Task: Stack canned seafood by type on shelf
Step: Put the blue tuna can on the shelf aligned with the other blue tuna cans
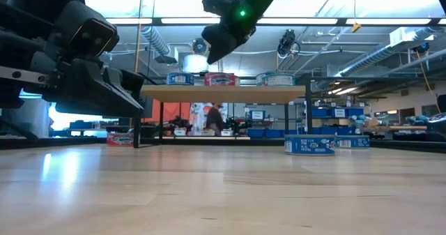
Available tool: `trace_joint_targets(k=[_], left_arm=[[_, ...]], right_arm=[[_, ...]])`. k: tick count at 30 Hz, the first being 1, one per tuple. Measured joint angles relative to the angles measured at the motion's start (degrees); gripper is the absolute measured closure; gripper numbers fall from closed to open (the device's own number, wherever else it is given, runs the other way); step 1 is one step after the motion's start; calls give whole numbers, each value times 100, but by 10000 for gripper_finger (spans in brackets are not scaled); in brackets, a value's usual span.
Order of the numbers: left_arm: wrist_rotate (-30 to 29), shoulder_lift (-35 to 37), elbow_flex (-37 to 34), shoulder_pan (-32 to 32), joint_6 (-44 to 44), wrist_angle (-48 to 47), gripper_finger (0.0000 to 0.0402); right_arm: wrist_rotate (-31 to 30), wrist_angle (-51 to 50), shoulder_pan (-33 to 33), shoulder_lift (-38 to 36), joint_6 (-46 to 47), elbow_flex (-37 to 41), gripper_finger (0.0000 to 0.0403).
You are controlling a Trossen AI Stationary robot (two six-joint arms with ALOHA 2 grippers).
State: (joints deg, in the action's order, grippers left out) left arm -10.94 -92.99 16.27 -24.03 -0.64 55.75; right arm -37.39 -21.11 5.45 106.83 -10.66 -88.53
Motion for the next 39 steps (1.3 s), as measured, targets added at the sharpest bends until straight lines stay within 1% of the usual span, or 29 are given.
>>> trace_joint_targets(k=[3,6,11,12,14,17,19,25,30,33,36,39], left_arm=[[-1,0,0,0,-2,4,395],[-1,0,0,0,-2,4,395],[-2,0,0,0,-4,7,394],[-1,0,0,0,-4,4,394],[-14,0,0,0,-4,6,394],[-36,0,0,1,-4,7,394],[-37,0,0,0,-4,4,394],[-39,0,0,0,-7,-7,394],[-41,0,0,0,-7,-47,394],[-41,0,-2,0,-7,-61,394],[-42,0,-2,1,-7,-67,394],[-43,0,-2,1,-7,-107,394]], right_arm=[[1,-114,-15,0,19,0,199],[83,-369,-8,0,131,0,259],[1001,-712,156,0,504,0,374],[1202,-714,187,0,530,0,387],[1452,-715,241,0,571,0,391],[1486,-705,322,0,621,0,379],[1488,-713,394,0,645,0,378],[1482,-668,512,0,655,0,396],[1468,-559,408,-15,522,0,389],[1359,-519,308,-70,451,0,385],[1179,-667,221,-200,470,0,389],[1343,-1084,5,-498,686,0,396]])
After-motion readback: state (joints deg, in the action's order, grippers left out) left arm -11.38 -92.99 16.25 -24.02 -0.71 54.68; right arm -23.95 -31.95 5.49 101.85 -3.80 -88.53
